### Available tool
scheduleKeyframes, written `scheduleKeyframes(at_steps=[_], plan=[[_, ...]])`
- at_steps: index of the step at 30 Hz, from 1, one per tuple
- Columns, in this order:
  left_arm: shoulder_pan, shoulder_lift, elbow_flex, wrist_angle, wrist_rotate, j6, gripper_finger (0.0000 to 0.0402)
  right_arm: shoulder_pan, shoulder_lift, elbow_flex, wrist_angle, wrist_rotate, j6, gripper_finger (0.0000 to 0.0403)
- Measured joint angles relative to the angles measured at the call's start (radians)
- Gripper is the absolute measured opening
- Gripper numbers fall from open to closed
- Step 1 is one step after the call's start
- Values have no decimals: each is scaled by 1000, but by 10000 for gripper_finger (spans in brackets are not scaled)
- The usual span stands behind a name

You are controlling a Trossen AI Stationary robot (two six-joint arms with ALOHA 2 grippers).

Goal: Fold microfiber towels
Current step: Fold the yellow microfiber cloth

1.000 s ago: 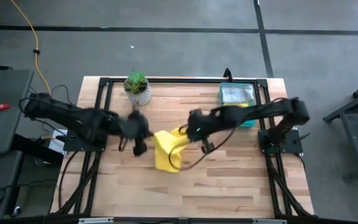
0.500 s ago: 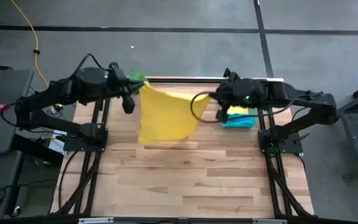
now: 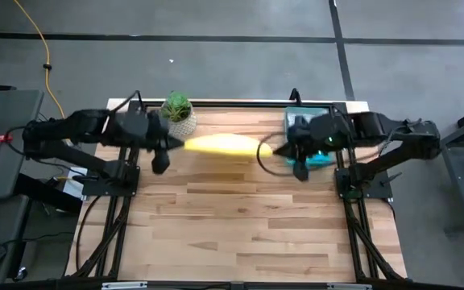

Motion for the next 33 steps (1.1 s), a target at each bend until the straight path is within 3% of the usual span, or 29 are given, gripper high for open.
scheduleKeyframes(at_steps=[5,9,14,18,25,33], plan=[[-219,0,30,25,4,-269,0,123,1,30,0,-69,171,0],[-336,7,80,70,-17,-413,0,192,1,101,0,-58,247,0],[-355,0,104,62,-116,-399,0,187,0,178,-53,83,205,0],[-308,-6,62,7,-182,-370,0,124,0,151,-126,137,228,0],[-250,-4,-211,1,-173,-476,0,61,18,-128,-95,107,361,0],[-221,-3,-618,293,-204,-601,0,45,48,-507,235,84,484,0]])
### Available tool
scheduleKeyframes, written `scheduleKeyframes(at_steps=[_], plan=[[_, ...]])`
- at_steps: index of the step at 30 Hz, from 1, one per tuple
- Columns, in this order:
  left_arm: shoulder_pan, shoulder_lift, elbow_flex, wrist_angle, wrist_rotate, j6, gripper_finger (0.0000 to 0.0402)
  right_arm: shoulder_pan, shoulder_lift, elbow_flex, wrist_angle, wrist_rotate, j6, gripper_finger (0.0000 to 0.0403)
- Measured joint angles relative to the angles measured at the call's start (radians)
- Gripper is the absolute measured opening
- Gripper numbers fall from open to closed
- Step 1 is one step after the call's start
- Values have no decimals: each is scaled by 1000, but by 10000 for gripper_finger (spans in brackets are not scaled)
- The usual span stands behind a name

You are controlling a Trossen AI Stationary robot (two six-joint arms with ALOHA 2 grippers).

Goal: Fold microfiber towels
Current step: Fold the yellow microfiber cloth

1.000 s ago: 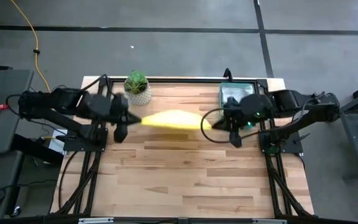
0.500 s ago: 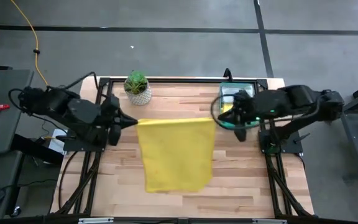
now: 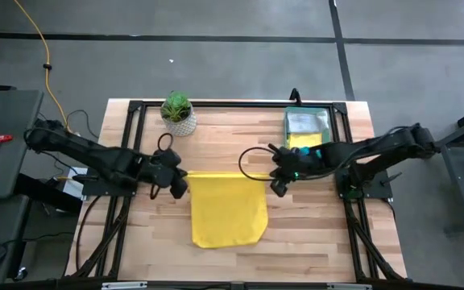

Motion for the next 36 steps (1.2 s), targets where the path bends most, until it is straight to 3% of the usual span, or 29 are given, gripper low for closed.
scheduleKeyframes(at_steps=[7,14,20,28,36], plan=[[156,0,-163,196,-84,136,0,-100,85,-112,120,83,-29,0],[312,0,-208,323,-95,422,0,-204,195,-121,197,94,-123,0],[385,0,-209,378,-94,594,0,-255,219,-119,204,188,-168,0],[404,-1,-210,409,-95,644,0,-283,185,-122,223,209,-184,0],[286,-9,-211,399,-95,784,0,-188,98,-123,215,181,-230,0]])
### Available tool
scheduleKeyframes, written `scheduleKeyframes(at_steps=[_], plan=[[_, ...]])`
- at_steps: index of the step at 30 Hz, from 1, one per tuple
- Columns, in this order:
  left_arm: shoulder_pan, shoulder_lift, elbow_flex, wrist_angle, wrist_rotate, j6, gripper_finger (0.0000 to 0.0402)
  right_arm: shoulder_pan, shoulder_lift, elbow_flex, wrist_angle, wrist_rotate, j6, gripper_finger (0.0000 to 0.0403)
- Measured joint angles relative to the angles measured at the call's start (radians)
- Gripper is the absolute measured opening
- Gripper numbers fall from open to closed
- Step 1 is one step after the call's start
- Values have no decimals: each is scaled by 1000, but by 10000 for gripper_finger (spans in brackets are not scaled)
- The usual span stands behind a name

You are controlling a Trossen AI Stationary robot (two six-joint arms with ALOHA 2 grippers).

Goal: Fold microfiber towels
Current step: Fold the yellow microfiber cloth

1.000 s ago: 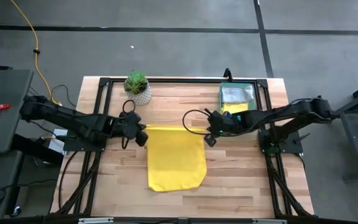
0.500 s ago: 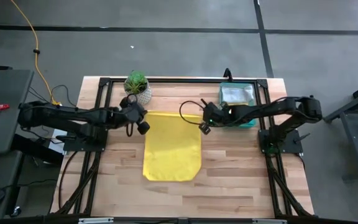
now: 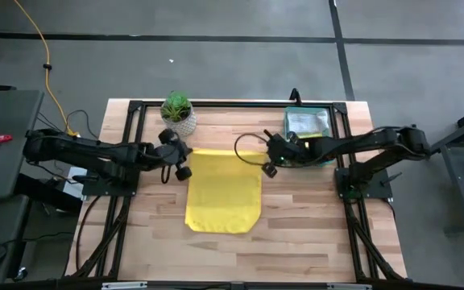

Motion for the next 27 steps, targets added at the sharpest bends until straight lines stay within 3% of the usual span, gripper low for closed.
scheduleKeyframes(at_steps=[8,18,27], plan=[[-197,-1,0,-30,100,-48,0,180,-26,0,8,-192,79,0],[-421,6,0,-54,104,-317,0,414,45,0,34,-197,314,0],[-569,60,1,-53,104,-441,0,505,147,0,159,-198,402,0]])
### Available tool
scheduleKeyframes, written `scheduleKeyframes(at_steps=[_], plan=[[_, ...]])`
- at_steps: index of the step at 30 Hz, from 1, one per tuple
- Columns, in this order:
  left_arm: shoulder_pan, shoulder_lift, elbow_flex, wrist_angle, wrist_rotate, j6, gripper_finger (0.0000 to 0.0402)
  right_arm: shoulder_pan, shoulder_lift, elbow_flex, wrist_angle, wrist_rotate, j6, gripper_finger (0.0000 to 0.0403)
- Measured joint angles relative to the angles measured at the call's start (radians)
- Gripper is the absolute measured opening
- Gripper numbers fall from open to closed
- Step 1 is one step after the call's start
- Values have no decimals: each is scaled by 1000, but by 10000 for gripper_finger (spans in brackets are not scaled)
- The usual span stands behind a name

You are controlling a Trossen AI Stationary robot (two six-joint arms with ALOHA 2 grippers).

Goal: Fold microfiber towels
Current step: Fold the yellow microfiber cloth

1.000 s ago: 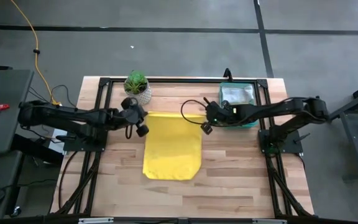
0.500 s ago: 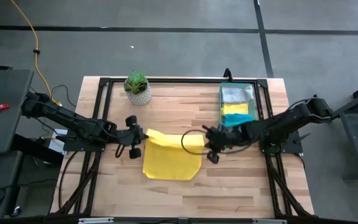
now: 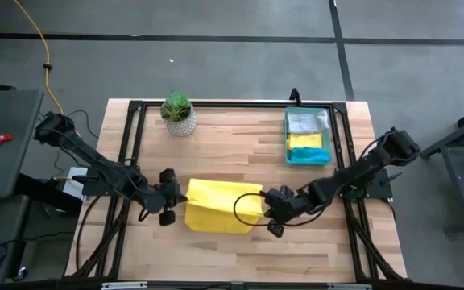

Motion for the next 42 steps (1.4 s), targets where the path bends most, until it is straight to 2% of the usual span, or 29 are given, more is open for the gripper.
scheduleKeyframes(at_steps=[13,30,34,42], plan=[[-93,176,0,93,19,-125,0,24,62,1,45,-62,39,0],[-139,280,0,195,57,-154,1,23,62,1,37,-69,2,4],[-140,293,-1,195,88,-154,18,23,62,1,33,-100,-17,44],[-140,260,-1,190,117,-128,102,7,62,1,32,-171,-73,187]])
